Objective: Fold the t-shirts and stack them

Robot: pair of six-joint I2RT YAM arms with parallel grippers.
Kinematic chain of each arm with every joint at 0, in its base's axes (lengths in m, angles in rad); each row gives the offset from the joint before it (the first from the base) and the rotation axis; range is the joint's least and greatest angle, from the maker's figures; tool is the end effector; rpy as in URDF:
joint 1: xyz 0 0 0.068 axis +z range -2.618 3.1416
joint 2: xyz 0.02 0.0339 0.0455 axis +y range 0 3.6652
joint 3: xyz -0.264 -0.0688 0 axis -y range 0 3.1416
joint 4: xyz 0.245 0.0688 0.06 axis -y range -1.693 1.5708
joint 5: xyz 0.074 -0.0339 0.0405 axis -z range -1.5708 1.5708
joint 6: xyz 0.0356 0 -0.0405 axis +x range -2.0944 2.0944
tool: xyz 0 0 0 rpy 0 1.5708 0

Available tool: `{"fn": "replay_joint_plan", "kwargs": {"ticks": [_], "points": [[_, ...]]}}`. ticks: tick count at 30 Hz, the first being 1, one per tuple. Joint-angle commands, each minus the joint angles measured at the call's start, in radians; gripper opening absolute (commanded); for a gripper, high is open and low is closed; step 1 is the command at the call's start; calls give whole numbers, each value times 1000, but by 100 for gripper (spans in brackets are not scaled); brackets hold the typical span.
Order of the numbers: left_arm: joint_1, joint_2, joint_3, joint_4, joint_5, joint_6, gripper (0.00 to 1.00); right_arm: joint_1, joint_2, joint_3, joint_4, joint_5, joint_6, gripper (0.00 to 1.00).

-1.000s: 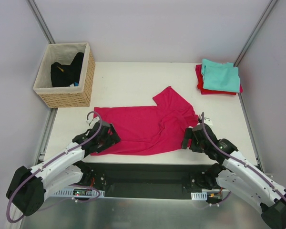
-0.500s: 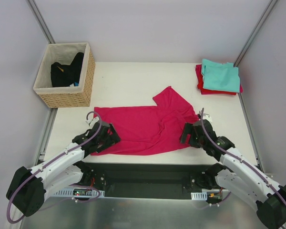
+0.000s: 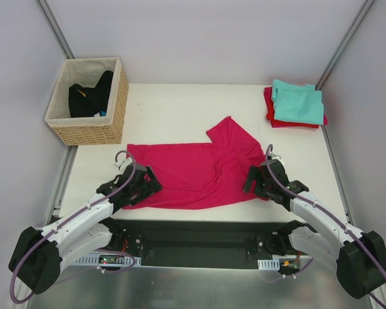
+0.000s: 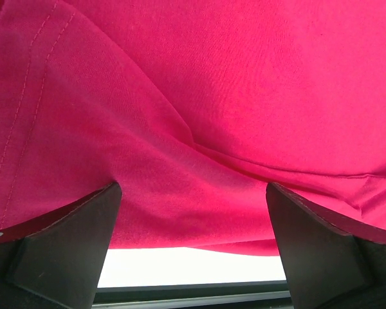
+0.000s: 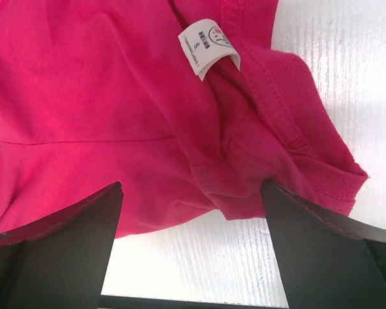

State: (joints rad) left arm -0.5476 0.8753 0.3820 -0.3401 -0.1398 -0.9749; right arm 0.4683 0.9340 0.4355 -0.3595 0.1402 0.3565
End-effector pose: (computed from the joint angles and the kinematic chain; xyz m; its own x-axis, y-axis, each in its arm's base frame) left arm 0.1464 -0.0835 0.1721 -0.7152 -0.5238 -0.4627 -0.2786 0.8209 -0.4986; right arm 0.1614 0.0761 0.1787 -0.7602 0.0028 -0.6497 -0.1068 0.9859 0.1292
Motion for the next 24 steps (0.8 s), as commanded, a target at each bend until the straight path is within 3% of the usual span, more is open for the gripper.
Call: {"fn": "replay_joint_plan", "kwargs": {"ticks": [1,12,24], "points": [[17,7,-49,-37,-11,-4,97,-13,-1,-4,21,8,-13,93],[44,125,-46,-36,-21,-1,97,-23,43,42,-62,48,12,93],[106,64,-42,-56,11,35,97,-79,32,88,-219,160,4,93]]}}
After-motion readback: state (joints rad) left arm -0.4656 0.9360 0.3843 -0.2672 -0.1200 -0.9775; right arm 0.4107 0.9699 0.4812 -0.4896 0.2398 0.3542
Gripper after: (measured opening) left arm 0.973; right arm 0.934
